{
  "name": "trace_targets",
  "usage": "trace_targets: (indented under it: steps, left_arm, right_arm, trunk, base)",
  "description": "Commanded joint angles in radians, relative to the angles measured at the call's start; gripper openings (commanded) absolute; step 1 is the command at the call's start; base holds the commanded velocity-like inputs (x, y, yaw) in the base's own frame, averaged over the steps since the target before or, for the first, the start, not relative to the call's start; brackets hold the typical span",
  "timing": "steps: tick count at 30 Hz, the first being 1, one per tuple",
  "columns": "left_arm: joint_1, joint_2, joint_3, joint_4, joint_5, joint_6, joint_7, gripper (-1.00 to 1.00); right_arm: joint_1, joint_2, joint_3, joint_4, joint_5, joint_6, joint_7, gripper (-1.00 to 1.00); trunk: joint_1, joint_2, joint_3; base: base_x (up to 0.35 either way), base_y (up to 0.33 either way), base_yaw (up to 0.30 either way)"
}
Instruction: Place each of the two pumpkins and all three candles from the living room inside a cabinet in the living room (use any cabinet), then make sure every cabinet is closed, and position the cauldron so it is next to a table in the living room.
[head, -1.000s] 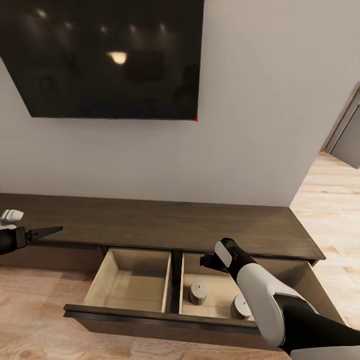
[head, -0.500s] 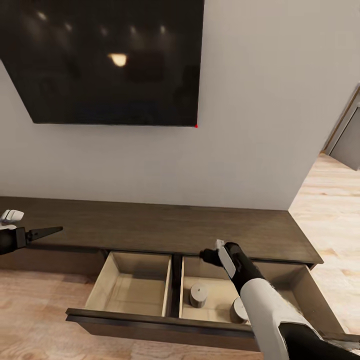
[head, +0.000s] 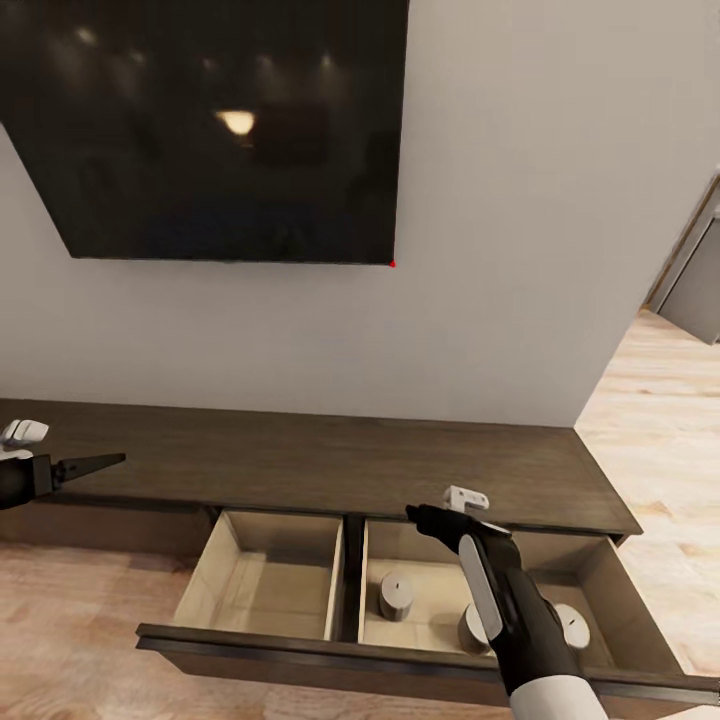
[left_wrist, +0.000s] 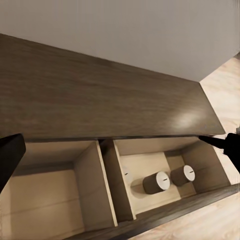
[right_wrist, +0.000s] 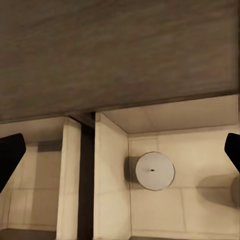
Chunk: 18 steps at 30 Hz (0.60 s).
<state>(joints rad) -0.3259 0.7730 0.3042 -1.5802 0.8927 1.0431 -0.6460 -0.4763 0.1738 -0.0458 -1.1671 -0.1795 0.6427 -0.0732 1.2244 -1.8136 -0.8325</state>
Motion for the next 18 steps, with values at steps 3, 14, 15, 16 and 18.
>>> trace_targets:
  steps: [3, 14, 15, 16, 18]
  left_arm:
    - [-0.001, -0.001, 0.0, 0.0, -0.006, 0.004, -0.005, 1.0]
    - [-0.001, -0.003, -0.02, 0.0, -0.008, 0.004, 0.072, 1.0]
    - [-0.001, -0.004, -0.03, 0.0, -0.011, 0.004, 0.086, 1.0]
    - [0.0, -0.004, -0.035, 0.0, -0.014, 0.004, 0.096, 1.0]
    - [0.0, -0.008, -0.049, -0.001, -0.028, 0.004, 0.143, 1.0]
  right_arm:
    - [0.011, 0.001, -0.001, -0.016, -0.011, 0.004, -0.007, 1.0]
    - [0.025, 0.001, -0.005, -0.026, -0.011, 0.004, -0.007, 1.0]
    - [0.026, 0.001, -0.005, -0.026, -0.011, 0.003, -0.008, 1.0]
    - [0.026, 0.001, -0.005, -0.025, -0.011, 0.003, -0.008, 1.0]
    - [0.031, 0.001, -0.006, -0.025, -0.01, 0.003, -0.008, 1.0]
  trunk:
    - [-0.012, 0.021, 0.009]
    - [-0.054, 0.098, 0.046]
    - [-0.058, 0.105, 0.051]
    - [-0.062, 0.112, 0.055]
    - [-0.069, 0.126, 0.063]
  base:
    - [0.0, 0.0, 0.0]
    - [-0.086, 0.0, -0.024]
    - [-0.256, 0.0, -0.103]
    - [-0.22, 0.0, -0.106]
    - [-0.127, 0.0, -0.078]
